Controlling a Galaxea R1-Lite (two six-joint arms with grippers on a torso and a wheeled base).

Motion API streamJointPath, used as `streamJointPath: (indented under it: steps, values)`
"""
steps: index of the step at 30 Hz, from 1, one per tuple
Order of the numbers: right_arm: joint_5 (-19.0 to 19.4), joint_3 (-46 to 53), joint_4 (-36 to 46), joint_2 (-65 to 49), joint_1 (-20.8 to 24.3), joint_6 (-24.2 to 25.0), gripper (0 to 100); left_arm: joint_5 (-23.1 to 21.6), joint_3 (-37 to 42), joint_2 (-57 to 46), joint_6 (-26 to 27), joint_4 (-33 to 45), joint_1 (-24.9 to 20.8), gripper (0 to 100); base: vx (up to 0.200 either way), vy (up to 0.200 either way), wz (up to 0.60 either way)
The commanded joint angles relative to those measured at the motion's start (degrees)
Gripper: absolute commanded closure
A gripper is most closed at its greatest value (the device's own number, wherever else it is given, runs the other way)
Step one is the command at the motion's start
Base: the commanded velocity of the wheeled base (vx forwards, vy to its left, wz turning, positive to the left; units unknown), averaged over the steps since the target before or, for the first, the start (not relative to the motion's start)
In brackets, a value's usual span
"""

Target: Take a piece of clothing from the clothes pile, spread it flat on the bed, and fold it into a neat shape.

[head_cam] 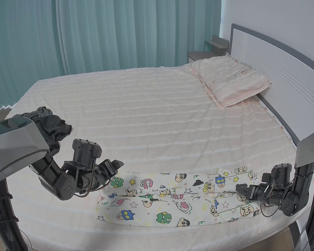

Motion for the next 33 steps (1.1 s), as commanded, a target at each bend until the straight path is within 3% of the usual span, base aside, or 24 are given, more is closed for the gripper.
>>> streamJointPath:
  steps: [1,21,29,30,33]
  values:
    - [-0.03,0.23,0.42,0.93,-0.02,0.04,100,-0.03,0.19,1.05,-0.05,-0.05,-0.26,0,0.0,0.0,0.0]
    - [-0.21,4.19,0.6,-2.32,-3.89,-6.82,100,0.33,0.89,6.23,0.39,-0.14,-1.84,0,0.0,0.0,0.0]
    - [-0.21,3.84,0.51,-0.3,-3.62,-7.35,100,0.24,0.63,5.71,0.04,-0.14,-1.67,0,0.0,0.0,0.0]
    - [-0.12,3.92,0.42,-0.39,-3.54,-7.35,0,0.24,0.72,5.18,0.12,-0.05,-1.49,0,0.0,0.0,0.0]
    - [0.06,4.19,-0.19,-1.01,-3.54,-7.35,0,0.06,1.07,3.25,0.3,-0.05,-1.05,0,0.0,0.0,0.0]
